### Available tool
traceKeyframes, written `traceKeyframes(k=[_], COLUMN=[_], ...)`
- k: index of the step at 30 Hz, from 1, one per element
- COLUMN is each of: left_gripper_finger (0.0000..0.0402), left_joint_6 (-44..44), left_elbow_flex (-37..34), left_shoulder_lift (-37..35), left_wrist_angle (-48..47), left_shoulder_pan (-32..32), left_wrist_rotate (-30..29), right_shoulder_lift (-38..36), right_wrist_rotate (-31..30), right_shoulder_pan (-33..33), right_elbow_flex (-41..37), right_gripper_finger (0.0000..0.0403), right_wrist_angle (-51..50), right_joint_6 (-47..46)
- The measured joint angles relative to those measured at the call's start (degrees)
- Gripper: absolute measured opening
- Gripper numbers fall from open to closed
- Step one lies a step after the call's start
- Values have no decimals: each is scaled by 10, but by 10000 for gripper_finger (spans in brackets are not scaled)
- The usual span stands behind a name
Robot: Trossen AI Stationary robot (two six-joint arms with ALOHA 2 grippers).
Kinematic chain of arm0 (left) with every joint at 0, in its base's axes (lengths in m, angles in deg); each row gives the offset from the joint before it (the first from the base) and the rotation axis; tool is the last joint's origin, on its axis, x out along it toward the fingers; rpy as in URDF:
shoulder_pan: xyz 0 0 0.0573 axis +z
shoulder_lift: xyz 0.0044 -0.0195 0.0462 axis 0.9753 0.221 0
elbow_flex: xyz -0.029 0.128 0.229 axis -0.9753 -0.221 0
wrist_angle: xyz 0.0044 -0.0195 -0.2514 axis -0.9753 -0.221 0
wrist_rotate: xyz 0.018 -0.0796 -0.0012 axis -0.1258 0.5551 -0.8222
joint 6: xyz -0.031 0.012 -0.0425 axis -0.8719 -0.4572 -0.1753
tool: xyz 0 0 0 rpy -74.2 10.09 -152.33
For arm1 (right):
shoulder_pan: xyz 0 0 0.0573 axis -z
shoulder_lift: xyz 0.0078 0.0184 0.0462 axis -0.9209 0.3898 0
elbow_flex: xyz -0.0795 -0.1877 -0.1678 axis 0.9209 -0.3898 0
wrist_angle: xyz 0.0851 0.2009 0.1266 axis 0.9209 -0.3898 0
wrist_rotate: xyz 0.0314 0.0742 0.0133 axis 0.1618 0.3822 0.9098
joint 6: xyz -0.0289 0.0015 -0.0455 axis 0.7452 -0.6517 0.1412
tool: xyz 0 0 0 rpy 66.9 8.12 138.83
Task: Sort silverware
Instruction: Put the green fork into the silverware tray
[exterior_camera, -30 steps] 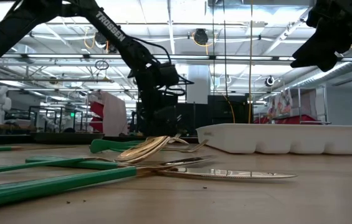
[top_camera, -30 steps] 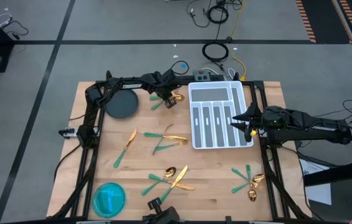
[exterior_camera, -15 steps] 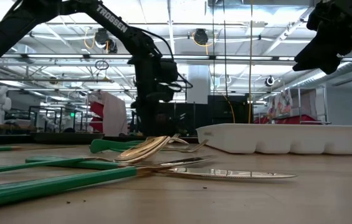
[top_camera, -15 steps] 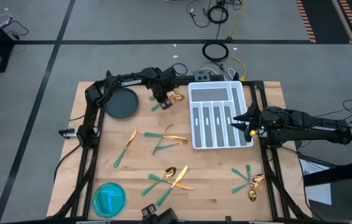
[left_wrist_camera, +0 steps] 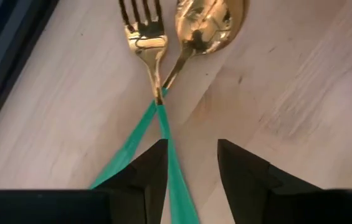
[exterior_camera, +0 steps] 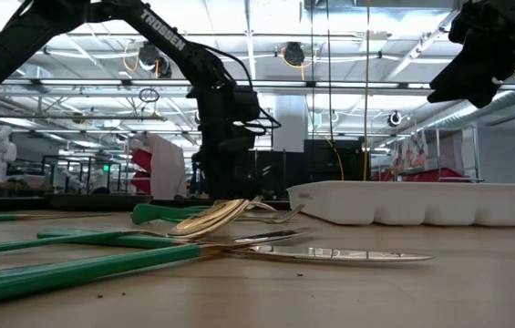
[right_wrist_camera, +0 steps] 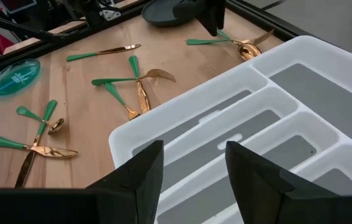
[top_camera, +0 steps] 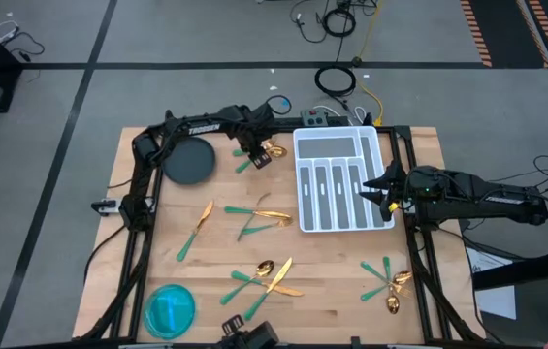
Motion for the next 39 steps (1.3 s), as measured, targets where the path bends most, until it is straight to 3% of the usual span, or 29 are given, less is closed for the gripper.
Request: traceKeyframes(k=[16, 19, 24, 30, 39], left_gripper_finger=[144, 115, 22, 17, 15], left_joint_6=[0, 1, 4, 0, -14], left_elbow_flex=[-115, -119, -120, -118, -79], left_shoulder_lift=[-4, -4, -3, -2, 4], left_wrist_angle=[96, 109, 133, 139, 72], left_shoulder_pan=[-1, -1, 3, 5, -6], left_wrist_rotate=[-49, -45, -42, -44, -45], right_shoulder_lift=[0, 0, 0, 0, 0], right_wrist_rotate=[0, 0, 0, 0, 0], right_shoulder_pan=[0, 0, 0, 0, 0], right_elbow_flex=[0, 0, 0, 0, 0], right_gripper_finger=[167, 167, 167, 167, 167], right_wrist_angle=[0, 0, 0, 0, -4], right_joint_6=[0, 0, 0, 0, 0])
